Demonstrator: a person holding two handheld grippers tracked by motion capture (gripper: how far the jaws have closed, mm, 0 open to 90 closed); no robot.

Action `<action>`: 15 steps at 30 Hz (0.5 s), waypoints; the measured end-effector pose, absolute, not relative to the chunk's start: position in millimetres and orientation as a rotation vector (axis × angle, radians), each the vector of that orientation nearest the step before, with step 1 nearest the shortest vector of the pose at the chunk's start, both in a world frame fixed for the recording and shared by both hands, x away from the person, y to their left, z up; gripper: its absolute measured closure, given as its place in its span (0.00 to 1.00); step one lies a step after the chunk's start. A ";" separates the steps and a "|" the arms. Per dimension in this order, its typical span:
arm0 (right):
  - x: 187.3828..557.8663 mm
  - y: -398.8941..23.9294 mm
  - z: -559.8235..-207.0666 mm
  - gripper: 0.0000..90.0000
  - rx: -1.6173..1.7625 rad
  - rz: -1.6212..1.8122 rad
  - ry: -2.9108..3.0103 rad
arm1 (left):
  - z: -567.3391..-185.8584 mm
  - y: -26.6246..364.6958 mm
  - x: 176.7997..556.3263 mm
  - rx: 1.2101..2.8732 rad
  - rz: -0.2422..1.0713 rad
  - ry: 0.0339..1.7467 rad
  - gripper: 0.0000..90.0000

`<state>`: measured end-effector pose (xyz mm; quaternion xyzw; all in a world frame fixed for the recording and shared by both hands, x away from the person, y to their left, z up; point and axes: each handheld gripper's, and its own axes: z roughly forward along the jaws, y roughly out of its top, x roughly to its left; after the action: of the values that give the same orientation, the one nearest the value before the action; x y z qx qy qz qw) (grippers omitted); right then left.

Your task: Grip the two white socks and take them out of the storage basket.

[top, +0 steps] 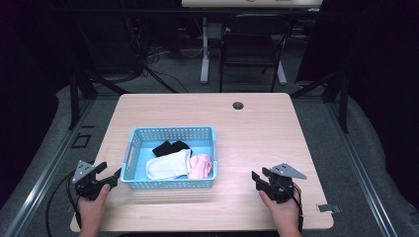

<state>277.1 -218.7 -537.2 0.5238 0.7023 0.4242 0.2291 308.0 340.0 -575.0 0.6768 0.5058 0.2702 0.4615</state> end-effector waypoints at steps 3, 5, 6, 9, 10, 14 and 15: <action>277.2 -214.6 -528.9 0.61 1.452 1.170 1.940 | -574.9 339.6 307.8 1.665 0.665 1.243 0.27; 277.6 -214.0 -525.9 0.61 1.458 1.170 1.941 | -574.9 339.7 307.8 1.664 0.664 1.241 0.27; 278.2 -213.5 -523.1 0.61 1.466 1.170 1.944 | -574.9 339.6 307.7 1.663 0.664 1.241 0.27; 279.4 -211.9 -515.6 0.61 1.476 1.170 1.945 | -574.8 339.8 307.7 1.665 0.665 1.243 0.27; 280.7 -210.3 -511.2 0.61 1.476 1.173 1.944 | -574.8 339.7 307.6 1.664 0.665 1.244 0.27; 283.4 -205.0 -501.0 0.61 1.456 1.169 1.956 | -575.1 339.5 308.0 1.666 0.664 1.243 0.27; 283.4 -205.0 -501.0 0.61 1.456 1.169 1.956 | -575.3 339.3 308.1 1.665 0.663 1.239 0.27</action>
<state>283.4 -205.0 -501.0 0.5255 0.7062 0.4220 0.2169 308.1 339.3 -575.3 0.6774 0.5040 0.2696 0.4630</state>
